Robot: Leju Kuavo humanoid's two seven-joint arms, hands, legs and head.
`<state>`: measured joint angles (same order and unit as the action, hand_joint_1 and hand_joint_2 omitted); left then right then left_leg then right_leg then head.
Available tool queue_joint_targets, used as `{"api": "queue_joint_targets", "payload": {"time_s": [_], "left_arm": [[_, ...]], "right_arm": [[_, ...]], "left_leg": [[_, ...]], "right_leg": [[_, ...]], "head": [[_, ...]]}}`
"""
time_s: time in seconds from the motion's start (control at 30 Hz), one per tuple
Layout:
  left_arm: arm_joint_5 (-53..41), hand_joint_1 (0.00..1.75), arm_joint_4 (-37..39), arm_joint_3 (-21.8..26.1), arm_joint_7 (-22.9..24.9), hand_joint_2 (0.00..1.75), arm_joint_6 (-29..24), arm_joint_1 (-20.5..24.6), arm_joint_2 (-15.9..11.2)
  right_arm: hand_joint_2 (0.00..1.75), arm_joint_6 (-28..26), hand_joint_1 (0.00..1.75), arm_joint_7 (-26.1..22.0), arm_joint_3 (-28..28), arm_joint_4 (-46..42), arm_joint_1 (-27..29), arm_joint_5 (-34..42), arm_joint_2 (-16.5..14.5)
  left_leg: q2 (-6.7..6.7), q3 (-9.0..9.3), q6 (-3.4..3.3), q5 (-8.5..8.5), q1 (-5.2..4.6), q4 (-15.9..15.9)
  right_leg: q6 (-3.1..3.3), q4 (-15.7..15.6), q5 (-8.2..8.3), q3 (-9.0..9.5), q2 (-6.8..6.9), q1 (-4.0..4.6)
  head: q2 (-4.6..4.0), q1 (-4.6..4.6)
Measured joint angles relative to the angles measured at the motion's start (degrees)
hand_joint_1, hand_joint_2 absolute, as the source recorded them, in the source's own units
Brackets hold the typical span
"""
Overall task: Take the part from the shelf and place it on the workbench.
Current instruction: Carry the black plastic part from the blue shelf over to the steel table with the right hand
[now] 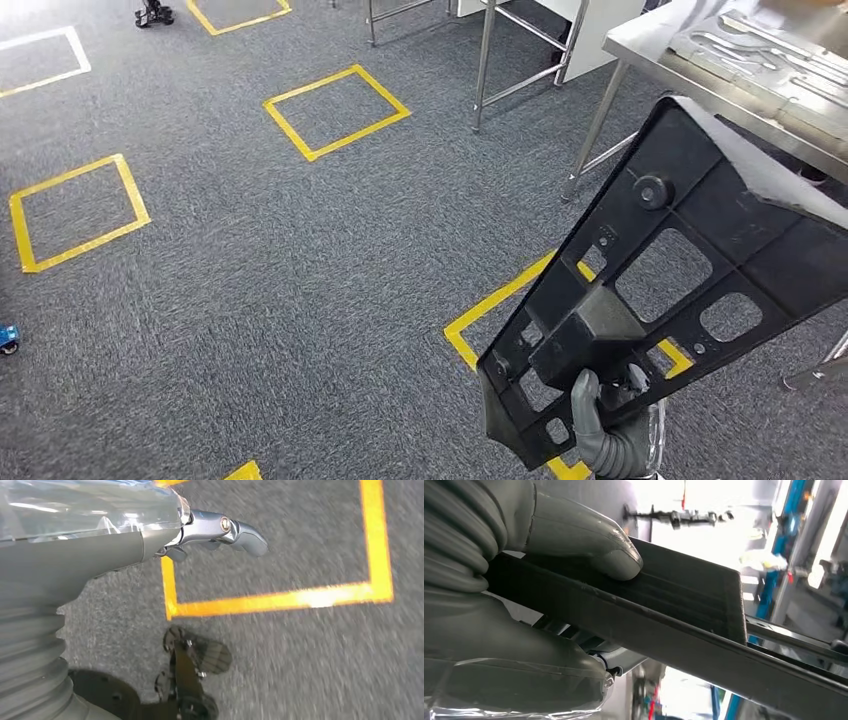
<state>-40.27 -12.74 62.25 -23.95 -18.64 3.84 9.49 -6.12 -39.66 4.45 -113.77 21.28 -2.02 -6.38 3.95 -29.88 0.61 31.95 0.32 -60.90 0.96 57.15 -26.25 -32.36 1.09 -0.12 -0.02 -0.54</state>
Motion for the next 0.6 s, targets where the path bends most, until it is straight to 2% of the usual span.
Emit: {"api": "queue_joint_targets", "payload": {"time_s": [0.03,0.07,0.1,0.13,0.17,0.2,0.23,0.27,0.3,0.33,0.37,0.4,0.43,0.47,0.5,0.53,0.57,0.6], "left_arm": [[0.1,0.00,0.0,0.1,0.0,1.75,-0.1,-0.1,0.0],[0.2,0.00,0.0,0.2,0.0,1.75,-0.2,-0.2,0.1],[0.4,0.00,0.0,0.4,0.0,1.75,-0.3,-0.3,0.1],[0.5,0.00,0.0,0.5,0.0,1.75,-0.5,-0.5,0.2],[0.7,0.00,0.0,0.7,0.0,1.75,-0.7,-0.5,0.2],[0.7,0.00,0.0,0.9,0.0,1.75,-0.9,-0.6,0.2],[0.7,0.00,0.0,1.0,0.0,1.75,-1.1,-0.6,0.3],[0.7,0.00,0.0,1.2,0.0,1.75,-1.2,-0.6,0.3],[0.7,0.00,0.0,1.3,0.0,1.75,-1.2,-0.6,0.3],[0.8,0.00,0.0,1.4,-0.1,1.75,-1.3,-0.6,0.4],[0.8,0.00,0.0,1.4,-0.1,1.75,-1.3,-0.5,0.4],[0.8,0.00,0.0,1.4,-0.1,1.75,-1.3,-0.4,0.5],[0.8,0.00,0.0,1.4,-0.2,1.75,-1.3,-0.3,0.6],[0.8,0.00,0.0,1.4,-0.2,1.75,-1.3,-0.3,0.7],[0.8,0.00,0.0,1.5,-0.2,1.75,-1.3,-0.4,0.8],[0.8,0.00,0.0,1.5,-0.2,1.75,-1.4,-0.5,0.8],[0.8,0.00,0.0,1.5,-0.2,1.75,-1.4,-0.6,0.9],[0.8,0.00,0.0,1.5,-0.2,1.75,-1.4,-0.7,0.9]], "right_arm": [[1.75,-0.1,1.75,0.0,0.4,0.3,-0.4,0.1,0.2],[1.75,-0.2,1.75,0.0,0.9,0.7,-0.8,0.1,0.4],[1.75,-0.3,1.75,0.0,1.3,1.0,-1.1,0.2,0.7],[1.75,-0.4,1.75,0.0,1.9,1.5,-1.3,0.3,1.1],[1.75,-0.6,1.75,0.0,2.4,1.9,-1.5,0.5,1.4],[1.75,-0.7,1.75,0.0,2.9,2.3,-1.7,0.6,1.8],[1.75,-0.9,1.75,0.0,3.3,2.6,-2.0,0.8,2.1],[1.75,-1.0,1.75,0.0,3.7,2.9,-2.4,0.9,2.3],[1.75,-1.1,1.75,0.0,4.0,3.2,-2.8,1.0,2.6],[1.75,-1.2,1.75,0.0,4.3,3.5,-3.1,1.1,2.9],[1.75,-1.3,1.75,0.0,4.6,3.7,-3.3,1.1,3.1],[1.75,-1.4,1.75,0.0,4.7,4.0,-3.4,1.2,3.4],[1.75,-1.5,1.75,0.0,4.9,4.2,-3.4,1.2,3.8],[1.75,-1.6,1.75,0.0,5.0,4.4,-3.5,1.2,4.1],[1.75,-1.8,1.75,0.0,5.1,4.5,-3.6,1.3,4.4],[1.75,-1.9,1.75,0.0,5.3,4.7,-3.8,1.4,4.7],[1.75,-2.0,1.75,0.0,5.4,4.9,-4.0,1.4,4.9],[1.75,-2.1,1.75,0.0,5.5,5.1,-4.1,1.5,5.1]], "left_leg": [[-1.88,-1.59,0.08,1.76,0.11,-3.5],[-2.99,-3.62,0.12,3.53,0.16,-7.5],[-3.42,-5.45,0.18,4.60,0.19,-10.9],[-3.56,-6.55,0.21,4.53,0.21,-12.6],[-3.66,-6.70,0.21,3.30,0.25,-12.1],[-3.98,-5.87,0.18,1.14,0.31,-9.6],[-5.01,-4.40,0.11,-1.19,0.43,-5.6],[-6.46,-2.98,0.05,-2.75,0.56,-2.0],[-7.68,-1.95,-0.02,-3.62,0.66,0.5],[-8.53,-1.43,-0.16,-3.75,0.66,1.9],[-8.53,-1.28,-0.35,-3.57,0.54,2.1],[-7.87,-1.21,-0.68,-3.70,0.50,2.2],[-7.17,-1.07,-1.10,-3.89,0.50,2.6],[-6.42,-0.92,-1.51,-4.12,0.56,2.9],[-5.58,-0.84,-1.86,-4.30,0.65,3.3],[-4.74,-0.79,-2.08,-4.36,0.62,3.4],[-3.90,-0.78,-2.20,-4.31,0.55,3.5],[-3.02,-0.78,-2.23,-4.21,0.48,3.5]], "right_leg": [[0.24,-0.1,0.05,0.05,-0.67,-0.01],[0.44,-0.1,0.05,0.04,-1.44,0.00],[0.51,0.0,0.03,0.05,-2.32,0.03],[0.53,0.1,0.00,0.07,-3.24,0.06],[0.49,0.2,-0.05,0.10,-4.19,0.05],[0.38,0.4,-0.13,0.12,-5.13,0.01],[0.19,0.7,-0.28,0.08,-6.00,-0.07],[-0.07,1.1,-0.46,-0.06,-6.75,-0.05],[-0.39,1.4,-0.56,-0.30,-7.46,-0.11],[-0.76,1.6,-0.61,-0.58,-8.11,-0.17],[-1.18,1.6,-0.55,-0.83,-8.75,-0.26],[-1.61,1.5,-0.41,-1.01,-9.43,-0.39],[-1.96,1.6,-0.46,-1.15,-9.19,-0.42],[-2.27,2.4,-0.97,-1.57,-7.96,-0.37],[-2.53,4.2,-2.10,-2.48,-6.15,-0.28],[-2.75,7.1,-3.75,-3.93,-3.97,-0.29],[-2.99,10.8,-5.53,-5.80,-2.48,-0.34],[-3.19,14.2,-6.84,-7.57,-1.80,-0.48]], "head": [[0.00,-0.02],[0.00,-0.03],[0.00,-0.03],[0.00,-0.03],[0.00,-0.03],[0.00,-0.03],[0.00,-0.03],[0.00,-0.03],[0.00,-0.03],[0.00,-0.03],[0.00,-0.02],[0.00,-0.01],[0.00,-0.01],[0.00,0.01],[0.00,0.03],[0.00,0.04],[0.00,0.06],[0.00,0.06]]}}
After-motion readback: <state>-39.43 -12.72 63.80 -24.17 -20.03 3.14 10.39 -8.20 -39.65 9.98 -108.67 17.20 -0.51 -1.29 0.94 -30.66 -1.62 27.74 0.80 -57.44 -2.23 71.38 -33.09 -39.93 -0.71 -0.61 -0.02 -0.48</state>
